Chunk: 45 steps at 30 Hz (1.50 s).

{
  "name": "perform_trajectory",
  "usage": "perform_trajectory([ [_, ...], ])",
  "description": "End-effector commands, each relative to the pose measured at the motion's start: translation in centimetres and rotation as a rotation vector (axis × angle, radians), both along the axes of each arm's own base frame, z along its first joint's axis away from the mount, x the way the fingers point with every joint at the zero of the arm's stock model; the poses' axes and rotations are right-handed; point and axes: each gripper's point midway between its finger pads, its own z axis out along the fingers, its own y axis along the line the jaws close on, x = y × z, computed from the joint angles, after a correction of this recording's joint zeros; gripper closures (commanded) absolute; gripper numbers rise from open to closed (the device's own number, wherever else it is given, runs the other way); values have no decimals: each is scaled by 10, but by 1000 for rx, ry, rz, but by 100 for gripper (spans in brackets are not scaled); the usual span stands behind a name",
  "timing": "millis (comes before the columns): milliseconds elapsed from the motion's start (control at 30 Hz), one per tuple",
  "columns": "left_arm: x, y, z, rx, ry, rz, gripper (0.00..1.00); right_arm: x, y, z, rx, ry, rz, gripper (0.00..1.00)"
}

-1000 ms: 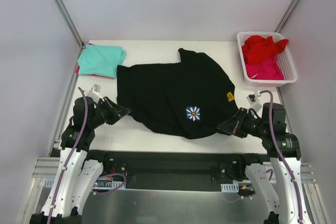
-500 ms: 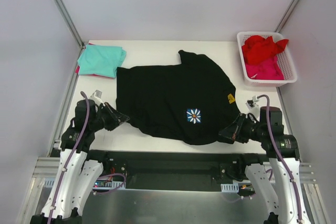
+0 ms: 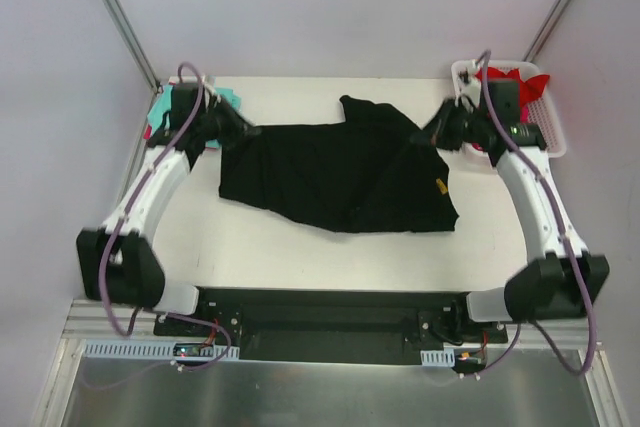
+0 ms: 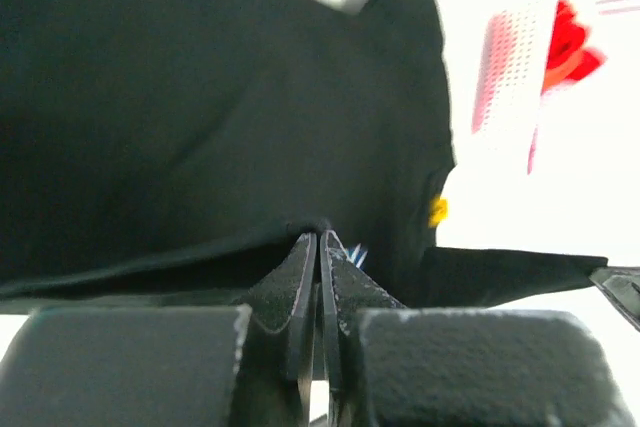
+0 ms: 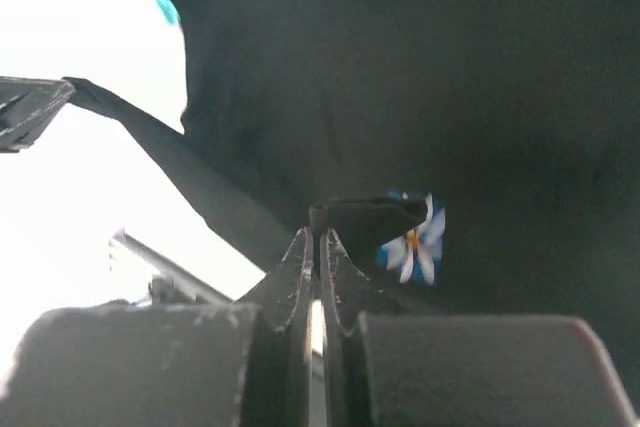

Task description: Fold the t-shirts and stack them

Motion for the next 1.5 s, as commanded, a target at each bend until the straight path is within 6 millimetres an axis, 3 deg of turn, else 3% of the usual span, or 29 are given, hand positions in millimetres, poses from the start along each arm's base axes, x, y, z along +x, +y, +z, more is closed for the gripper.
perform_trajectory([
  [0, 119, -26, 141, -23, -478, -146, 100, 118, 16, 126, 25, -468, 134, 99],
  [33, 131, -31, 213, -51, -632, -173, 100, 132, 18, 147, 49, -528, 152, 99],
  [67, 159, -35, 206, -106, -595, -183, 100, 141, 15, 166, 95, -545, 138, 99],
  [100, 165, -38, 230, -143, -634, -200, 100, 153, 18, 206, 149, -629, 179, 99],
  [133, 154, -37, 300, -175, -789, -233, 100, 156, 19, 237, 185, -719, 196, 99],
  [167, 171, -40, 300, -232, -769, -236, 100, 154, 20, 267, 286, -730, 189, 99],
  [200, 164, -40, 333, -246, -876, -258, 100, 139, 18, 307, 335, -822, 238, 99],
  [233, 138, -38, 380, -251, -1025, -302, 100, 129, 16, 348, 380, -983, 278, 99],
  [300, 114, -33, 411, -287, -1123, -323, 100, 98, 5, 393, 498, -1050, 294, 99],
  [333, 110, -31, 413, -294, -1162, -336, 100, 60, 4, 426, 487, -1210, 344, 99],
  [367, 66, -25, 444, -269, -1251, -341, 100, 45, -1, 437, 478, -1252, 340, 99],
  [400, 52, -22, 450, -252, -1280, -326, 100, 27, -2, 447, 469, -1288, 344, 99],
  [433, 59, -19, 428, -204, -1274, -300, 100, -5, 0, 458, 443, -1343, 352, 99],
  [467, 8, -11, 460, -173, -1371, -251, 100, -20, -1, 461, 419, -1372, 342, 99],
  [500, -9, -8, 462, -148, -1393, -226, 100, -32, -3, 465, 407, -1397, 316, 99],
  [533, -12, -4, 452, -97, -1383, -202, 100, -41, -4, 465, 367, -1428, 302, 99],
  [567, -53, 0, 468, -61, -1428, -175, 100, -70, -2, 467, 337, -1454, 295, 99],
  [633, -76, 8, 463, 78, -1447, -140, 100, -87, -1, 460, 243, -1463, 287, 99],
  [667, -118, 12, 471, 114, -1496, -113, 100, -114, 3, 462, 201, -1495, 292, 99],
  [700, -127, 27, 473, 148, -1503, -6, 100, -118, 1, 455, 170, -1460, 258, 99],
  [733, -128, 36, 462, 213, -1496, 41, 100, -122, -2, 453, 86, -1503, 236, 99],
  [767, -157, 42, 463, 249, -1516, 78, 100, -128, -4, 453, 59, -1510, 209, 99],
  [867, -181, 56, 463, 335, -1522, 153, 100, -142, -7, 454, 22, -1519, 167, 99],
  [1067, -191, 83, 448, 424, -1461, 299, 100, -150, -19, 449, -69, -1514, 61, 99],
  [1133, -191, 89, 448, 473, -1452, 323, 100, -142, -33, 441, -172, -1499, -12, 99],
  [1267, -179, 95, 440, 485, -1409, 351, 100, -121, -41, 429, -189, -1448, -51, 99],
  [1367, -167, 108, 430, 519, -1353, 407, 100, -102, -69, 419, -300, -1412, -193, 99],
  [1467, -158, 115, 422, 556, -1319, 438, 100, -89, -82, 416, -369, -1393, -238, 100],
])
